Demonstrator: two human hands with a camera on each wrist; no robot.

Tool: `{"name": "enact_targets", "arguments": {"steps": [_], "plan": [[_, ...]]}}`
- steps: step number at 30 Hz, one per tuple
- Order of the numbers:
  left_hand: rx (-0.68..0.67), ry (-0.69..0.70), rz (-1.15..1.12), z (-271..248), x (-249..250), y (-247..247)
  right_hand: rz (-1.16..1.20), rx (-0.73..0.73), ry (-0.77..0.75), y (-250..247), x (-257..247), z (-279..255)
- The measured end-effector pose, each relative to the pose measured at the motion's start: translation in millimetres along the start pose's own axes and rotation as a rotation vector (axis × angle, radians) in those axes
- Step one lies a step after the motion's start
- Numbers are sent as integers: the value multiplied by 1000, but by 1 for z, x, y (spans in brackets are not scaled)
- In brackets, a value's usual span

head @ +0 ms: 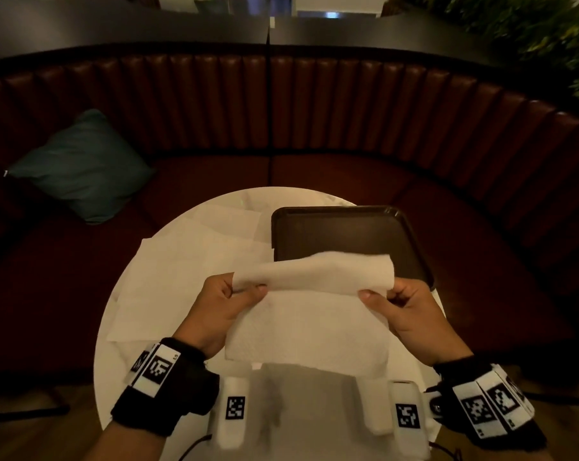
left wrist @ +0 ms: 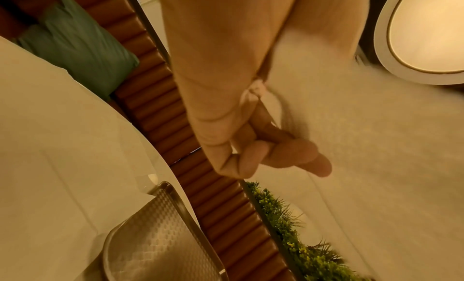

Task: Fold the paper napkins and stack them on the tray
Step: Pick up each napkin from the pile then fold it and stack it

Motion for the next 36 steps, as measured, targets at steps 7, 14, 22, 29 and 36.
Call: {"name": "enact_targets", "arguments": {"steps": [7,14,22,29,36], "plan": [[-53,-28,-40,0,1,5,11,-43,-149,-6,-18,-8],[-105,-35,-60,-5,4,13,57,-121,-138,-13,-23,-14],[-186,-120,-160,-6,-2,19,4,-119,-117,-20,-23,-23],[-131,-123,-61,-1,-5,21,-49,-85,-117,-37,-19,-28],[-225,-3,170,-6,-15,58,-87,248,56,-81,24,-56]]}}
Point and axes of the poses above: each hand's wrist, its own z-axis towards the middle knuckle, its own y-axis out of the palm, x = y × z, the point moved 9 cm from there along z, towards the middle knuckle, and after that the axes turned 14 degrees about x, right-handed, at the moved point
